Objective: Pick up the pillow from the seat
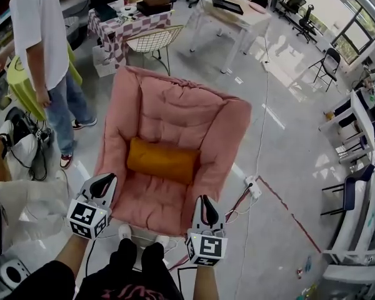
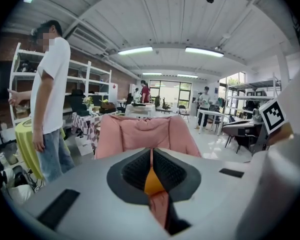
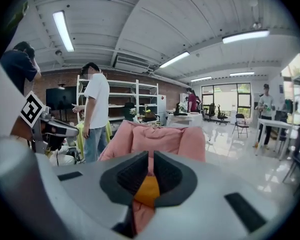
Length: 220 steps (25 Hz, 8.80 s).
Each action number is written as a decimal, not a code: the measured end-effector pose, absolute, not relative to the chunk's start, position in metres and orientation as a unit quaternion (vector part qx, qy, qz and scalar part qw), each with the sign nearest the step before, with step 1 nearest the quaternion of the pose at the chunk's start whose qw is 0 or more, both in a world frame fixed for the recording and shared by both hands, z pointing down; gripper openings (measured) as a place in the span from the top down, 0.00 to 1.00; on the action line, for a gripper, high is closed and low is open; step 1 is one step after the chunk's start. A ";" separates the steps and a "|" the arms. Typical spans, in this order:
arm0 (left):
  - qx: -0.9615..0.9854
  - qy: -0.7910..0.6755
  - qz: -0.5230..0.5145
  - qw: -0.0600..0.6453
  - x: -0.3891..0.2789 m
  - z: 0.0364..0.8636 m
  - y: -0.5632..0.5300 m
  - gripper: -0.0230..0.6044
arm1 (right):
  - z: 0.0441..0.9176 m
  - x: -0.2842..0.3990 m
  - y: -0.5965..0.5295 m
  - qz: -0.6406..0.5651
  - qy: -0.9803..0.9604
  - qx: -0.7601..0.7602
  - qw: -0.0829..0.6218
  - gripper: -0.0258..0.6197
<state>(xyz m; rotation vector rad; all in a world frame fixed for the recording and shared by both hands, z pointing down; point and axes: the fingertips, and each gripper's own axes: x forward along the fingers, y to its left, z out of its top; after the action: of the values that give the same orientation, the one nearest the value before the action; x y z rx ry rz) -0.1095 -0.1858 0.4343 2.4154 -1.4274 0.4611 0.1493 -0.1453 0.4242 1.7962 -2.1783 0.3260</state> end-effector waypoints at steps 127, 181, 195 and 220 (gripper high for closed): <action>0.779 -0.465 0.312 0.282 -0.075 0.810 -0.329 0.69 | 0.809 0.156 -0.287 0.304 -0.715 0.555 0.296 0.56; 0.829 -0.517 0.169 0.131 -0.090 0.526 -0.292 0.71 | 0.539 0.146 -0.252 0.161 -0.753 0.607 0.194 0.60; 0.836 -0.529 0.125 0.079 -0.093 0.411 -0.266 0.71 | 0.422 0.143 -0.229 0.099 -0.765 0.617 0.157 0.60; 0.844 -0.532 0.069 0.019 -0.110 0.260 -0.219 0.71 | 0.272 0.126 -0.178 0.039 -0.766 0.632 0.112 0.60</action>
<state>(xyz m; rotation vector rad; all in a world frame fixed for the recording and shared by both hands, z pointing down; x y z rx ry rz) -0.1103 -0.2195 0.2605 2.6202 -1.6507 0.2151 0.1263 -0.1779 0.2723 1.8541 -2.2485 0.1130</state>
